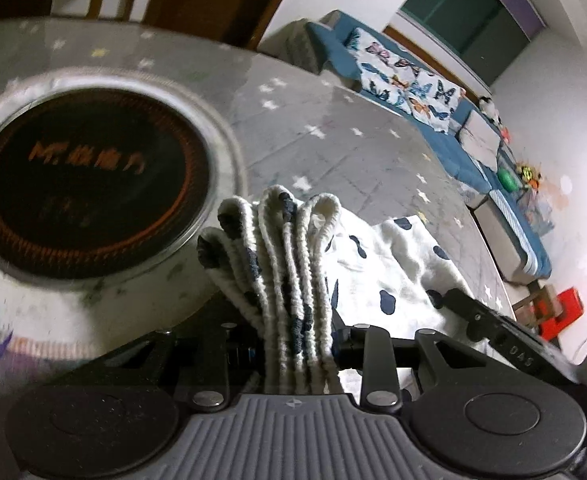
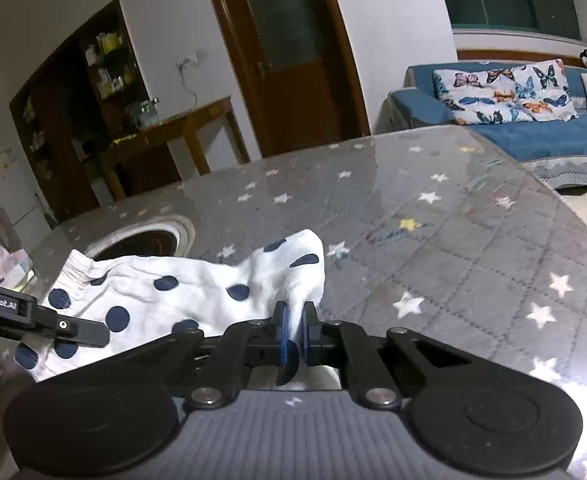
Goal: Fold clothes
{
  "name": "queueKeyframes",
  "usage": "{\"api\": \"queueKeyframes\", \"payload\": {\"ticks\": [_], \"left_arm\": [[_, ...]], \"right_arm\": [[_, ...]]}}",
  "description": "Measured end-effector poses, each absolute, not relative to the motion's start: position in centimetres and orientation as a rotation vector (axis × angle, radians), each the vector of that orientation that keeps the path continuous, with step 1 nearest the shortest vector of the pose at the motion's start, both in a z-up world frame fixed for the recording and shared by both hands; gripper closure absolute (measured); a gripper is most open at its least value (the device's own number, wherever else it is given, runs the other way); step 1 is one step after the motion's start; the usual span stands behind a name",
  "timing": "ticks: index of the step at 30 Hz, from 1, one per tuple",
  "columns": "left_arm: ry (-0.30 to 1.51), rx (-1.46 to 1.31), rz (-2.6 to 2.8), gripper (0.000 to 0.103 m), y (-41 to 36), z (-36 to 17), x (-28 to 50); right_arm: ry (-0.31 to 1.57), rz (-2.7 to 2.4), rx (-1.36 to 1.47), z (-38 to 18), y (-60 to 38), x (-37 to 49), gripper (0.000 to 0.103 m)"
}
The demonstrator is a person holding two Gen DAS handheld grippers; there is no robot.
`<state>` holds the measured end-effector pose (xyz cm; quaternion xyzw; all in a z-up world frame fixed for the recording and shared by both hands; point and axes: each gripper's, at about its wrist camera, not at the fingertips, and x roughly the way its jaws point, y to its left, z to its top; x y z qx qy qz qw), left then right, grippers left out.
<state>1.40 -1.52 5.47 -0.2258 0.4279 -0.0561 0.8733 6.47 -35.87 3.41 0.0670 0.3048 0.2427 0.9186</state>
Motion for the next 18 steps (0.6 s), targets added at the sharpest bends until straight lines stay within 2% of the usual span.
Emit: {"api": "queueKeyframes", "payload": {"ticks": [18], "left_arm": [[0.834,-0.271,-0.193,0.070,-8.8,8.4,5.1]], "right_arm": [[0.521,0.367,0.142,6.7,-41.0,6.6,0.098]]}}
